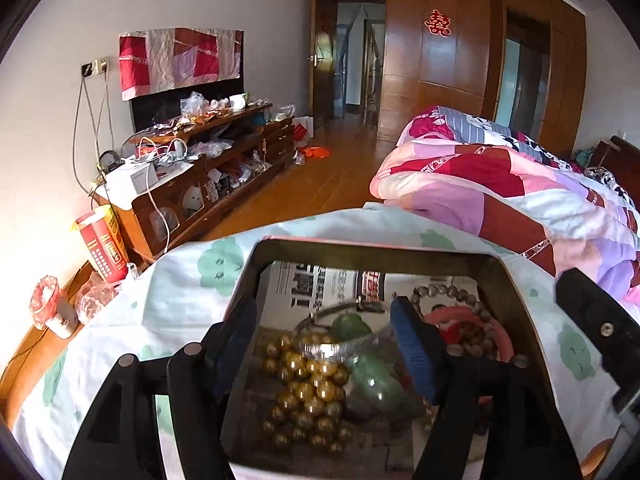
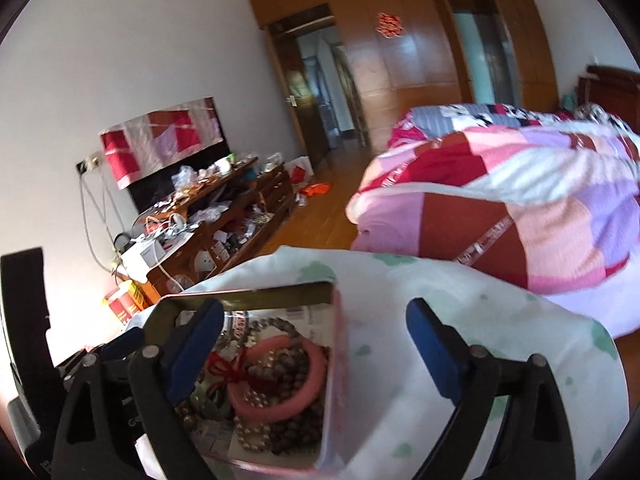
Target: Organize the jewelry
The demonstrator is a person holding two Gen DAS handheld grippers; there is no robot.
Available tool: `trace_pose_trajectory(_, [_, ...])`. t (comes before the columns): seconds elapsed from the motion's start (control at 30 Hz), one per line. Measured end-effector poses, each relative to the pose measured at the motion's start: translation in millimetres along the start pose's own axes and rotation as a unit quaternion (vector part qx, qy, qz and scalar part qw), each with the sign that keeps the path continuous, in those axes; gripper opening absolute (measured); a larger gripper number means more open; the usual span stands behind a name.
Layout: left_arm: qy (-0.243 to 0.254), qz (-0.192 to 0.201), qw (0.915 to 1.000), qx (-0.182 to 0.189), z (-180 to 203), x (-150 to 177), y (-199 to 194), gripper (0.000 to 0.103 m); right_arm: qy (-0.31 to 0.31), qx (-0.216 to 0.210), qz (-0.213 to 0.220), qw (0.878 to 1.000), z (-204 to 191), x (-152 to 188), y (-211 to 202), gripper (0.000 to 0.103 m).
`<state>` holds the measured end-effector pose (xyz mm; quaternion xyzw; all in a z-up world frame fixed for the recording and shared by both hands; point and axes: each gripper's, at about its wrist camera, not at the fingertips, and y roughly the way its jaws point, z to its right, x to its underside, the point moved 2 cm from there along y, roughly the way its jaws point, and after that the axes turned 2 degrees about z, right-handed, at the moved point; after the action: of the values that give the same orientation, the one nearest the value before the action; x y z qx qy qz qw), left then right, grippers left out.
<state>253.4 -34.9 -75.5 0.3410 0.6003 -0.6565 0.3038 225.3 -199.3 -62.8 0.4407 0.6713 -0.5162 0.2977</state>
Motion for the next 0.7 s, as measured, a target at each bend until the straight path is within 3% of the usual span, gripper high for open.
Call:
trace_pose_trajectory(0.33, [-0.007, 0.021, 0.9989, -0.042, -8.3, 27.5, -47.8, 0.070, 0.019, 0.035, -0.006, 0.999, 19.2, 15.7, -38.7, 0.099])
trace_pose_trajectory(0.7, [-0.017, 0.022, 0.9973, -0.069, -18.2, 62.9, -98.7, 0.070, -0.026, 0.033, 0.013, 0.999, 4.5, 33.5, -96.3, 0.099])
